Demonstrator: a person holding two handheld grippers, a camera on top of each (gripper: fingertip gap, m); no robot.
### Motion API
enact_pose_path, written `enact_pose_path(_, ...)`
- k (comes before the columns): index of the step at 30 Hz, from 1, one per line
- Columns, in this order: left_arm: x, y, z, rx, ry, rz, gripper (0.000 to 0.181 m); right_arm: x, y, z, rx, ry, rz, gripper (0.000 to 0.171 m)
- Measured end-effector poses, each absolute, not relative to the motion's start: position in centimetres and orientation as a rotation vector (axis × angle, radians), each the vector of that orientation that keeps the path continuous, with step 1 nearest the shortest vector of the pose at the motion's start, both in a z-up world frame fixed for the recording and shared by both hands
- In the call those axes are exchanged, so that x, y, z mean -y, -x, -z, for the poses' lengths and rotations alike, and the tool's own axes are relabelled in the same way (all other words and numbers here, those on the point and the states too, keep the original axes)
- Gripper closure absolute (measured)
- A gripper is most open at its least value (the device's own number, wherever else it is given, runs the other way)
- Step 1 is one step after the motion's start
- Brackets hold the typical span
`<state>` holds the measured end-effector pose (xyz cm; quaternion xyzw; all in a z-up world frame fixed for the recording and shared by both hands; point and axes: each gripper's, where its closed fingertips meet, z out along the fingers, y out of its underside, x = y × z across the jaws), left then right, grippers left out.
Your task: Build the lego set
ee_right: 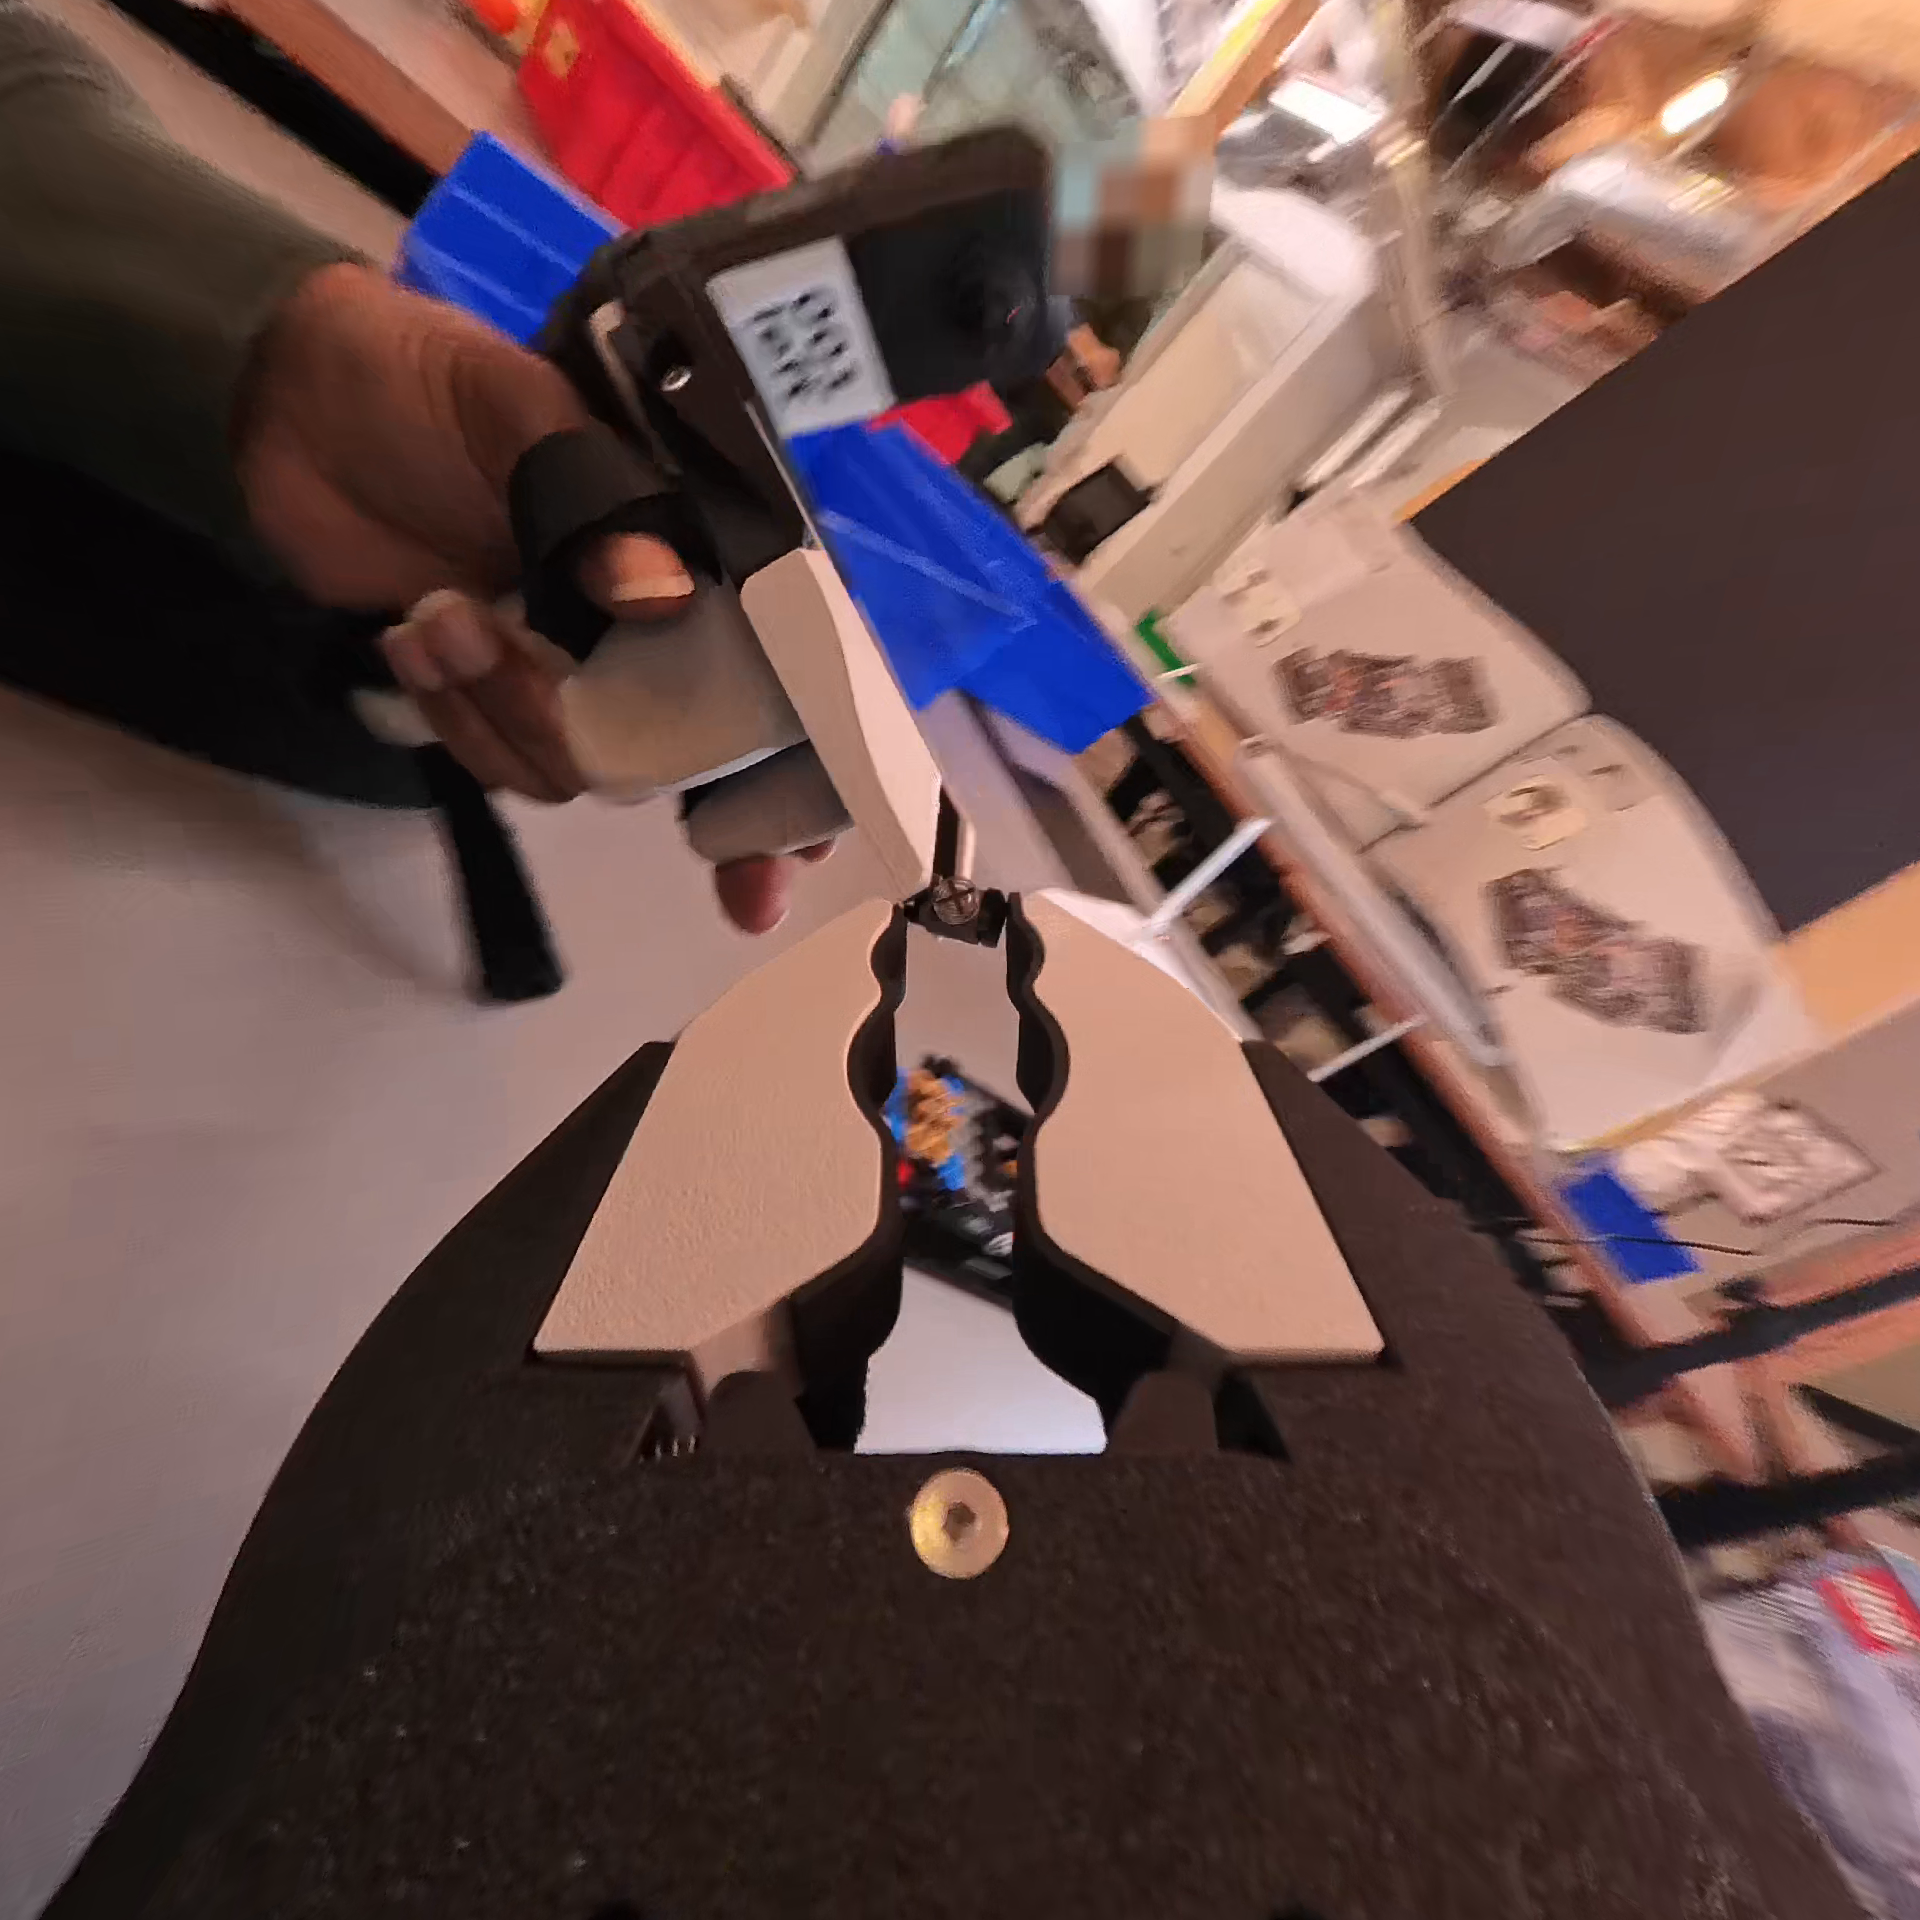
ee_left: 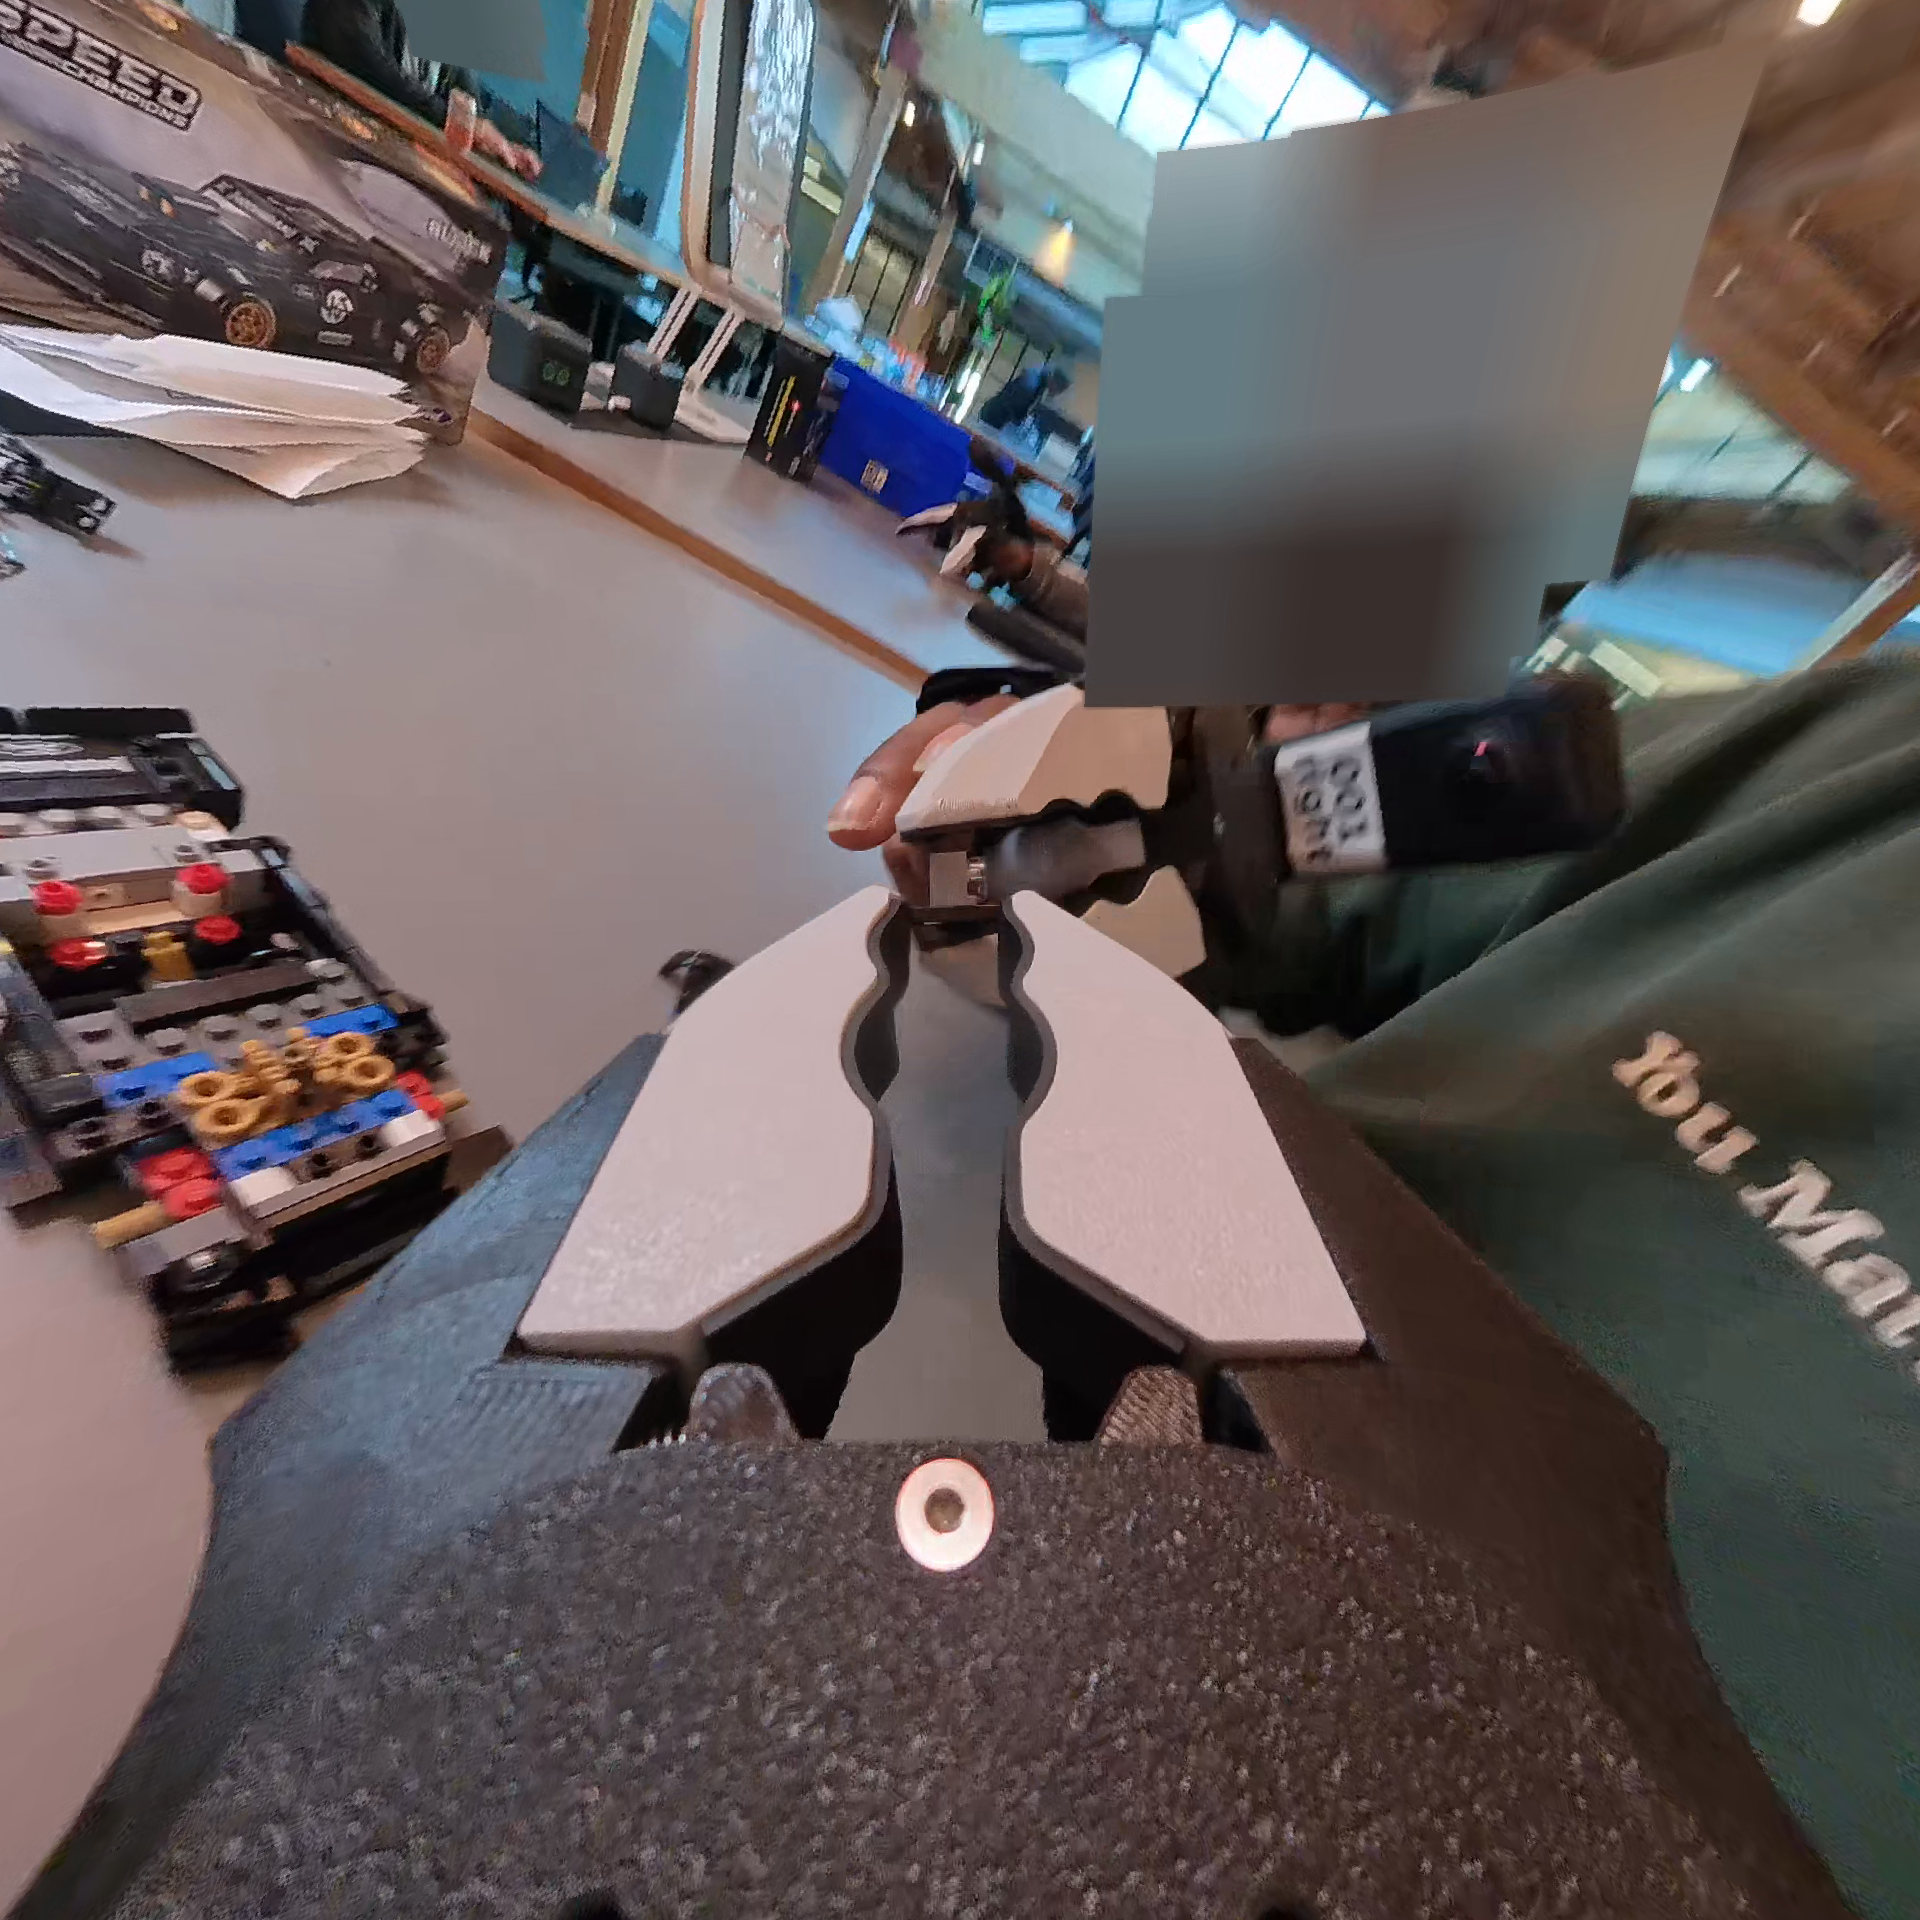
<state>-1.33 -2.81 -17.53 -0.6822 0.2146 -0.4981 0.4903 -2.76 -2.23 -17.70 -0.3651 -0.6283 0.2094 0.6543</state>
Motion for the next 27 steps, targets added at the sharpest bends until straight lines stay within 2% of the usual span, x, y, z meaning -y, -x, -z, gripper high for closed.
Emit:
enact_pose_path(7,2.7,2.4,20.0,-0.799,1.795,0.924,0.165,2.8,2.5,21.3,1.665,0.964,-0.669,0.153)
enact_pose_path(13,2.8,2.6,23.6,-1.200,1.854,0.513,0.165,3.7,2.0,23.4,1.807,1.041,-0.783,0.150)
enact_pose_path(17,3.4,1.7,24.8,-1.326,1.839,0.463,0.165,4.4,1.8,25.2,1.901,1.073,-0.796,0.151)
enact_pose_path(20,3.6,1.4,25.6,-1.366,1.840,0.444,0.165,4.6,1.7,25.6,1.924,1.078,-0.791,0.171)
enact_pose_path(21,3.7,1.3,25.6,-1.370,1.838,0.452,0.165,4.7,1.7,25.7,1.931,1.077,-0.790,0.171)
enact_pose_path(24,3.9,1.3,25.9,-1.377,1.841,0.443,0.165,4.8,1.7,25.9,1.940,1.082,-0.795,0.170)
enact_pose_path(27,3.8,1.3,26.0,-1.371,1.838,0.439,0.165,4.5,1.7,25.7,1.929,1.088,-0.792,0.158)
